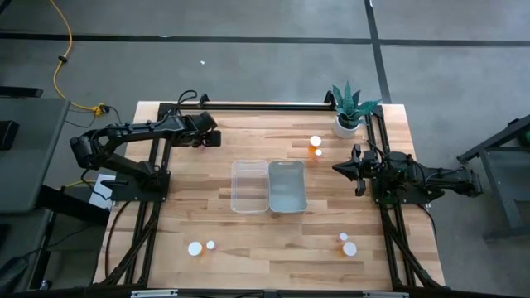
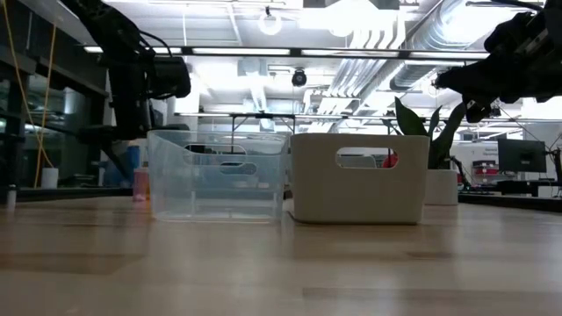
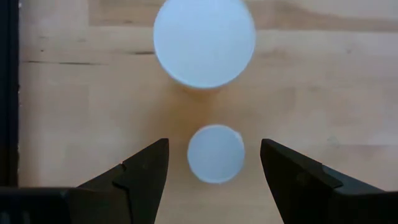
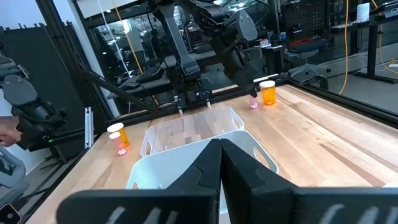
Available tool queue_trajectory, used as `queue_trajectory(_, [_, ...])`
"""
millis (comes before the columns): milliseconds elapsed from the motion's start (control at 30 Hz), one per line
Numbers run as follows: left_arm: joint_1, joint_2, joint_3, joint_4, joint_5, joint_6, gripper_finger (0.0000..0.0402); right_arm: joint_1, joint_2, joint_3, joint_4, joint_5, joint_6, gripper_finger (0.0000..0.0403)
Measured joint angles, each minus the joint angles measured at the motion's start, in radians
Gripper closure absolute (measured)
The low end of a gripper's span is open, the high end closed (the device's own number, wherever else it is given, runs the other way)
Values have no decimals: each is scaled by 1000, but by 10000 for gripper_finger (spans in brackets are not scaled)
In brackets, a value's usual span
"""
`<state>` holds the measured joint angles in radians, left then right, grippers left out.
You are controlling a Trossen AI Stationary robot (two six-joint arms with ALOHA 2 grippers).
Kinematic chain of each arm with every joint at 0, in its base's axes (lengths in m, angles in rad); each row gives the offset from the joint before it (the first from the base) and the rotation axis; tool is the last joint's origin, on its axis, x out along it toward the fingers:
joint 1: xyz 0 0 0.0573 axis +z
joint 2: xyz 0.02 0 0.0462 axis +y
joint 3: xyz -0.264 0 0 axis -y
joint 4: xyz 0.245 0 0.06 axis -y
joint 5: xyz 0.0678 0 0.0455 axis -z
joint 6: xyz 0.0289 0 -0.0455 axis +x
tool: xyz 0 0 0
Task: Pick and place medicine bottles into bin by pill shape (circle, oval)
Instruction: Put the small pink pill bottle into the transparent bin
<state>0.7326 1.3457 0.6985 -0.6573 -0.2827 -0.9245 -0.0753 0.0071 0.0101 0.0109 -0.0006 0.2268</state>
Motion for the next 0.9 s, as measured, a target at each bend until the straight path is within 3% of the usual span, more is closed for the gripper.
queue_trajectory(200, [0,0,0,25,-5,0,173,0,0,0,0,0,0,402])
queue_trajectory(667, [0,-1,0,19,-13,0,274,0,0,0,0,0,0,402])
queue_trajectory(900, [0,-11,0,19,9,9,294,0,0,0,0,0,0,402])
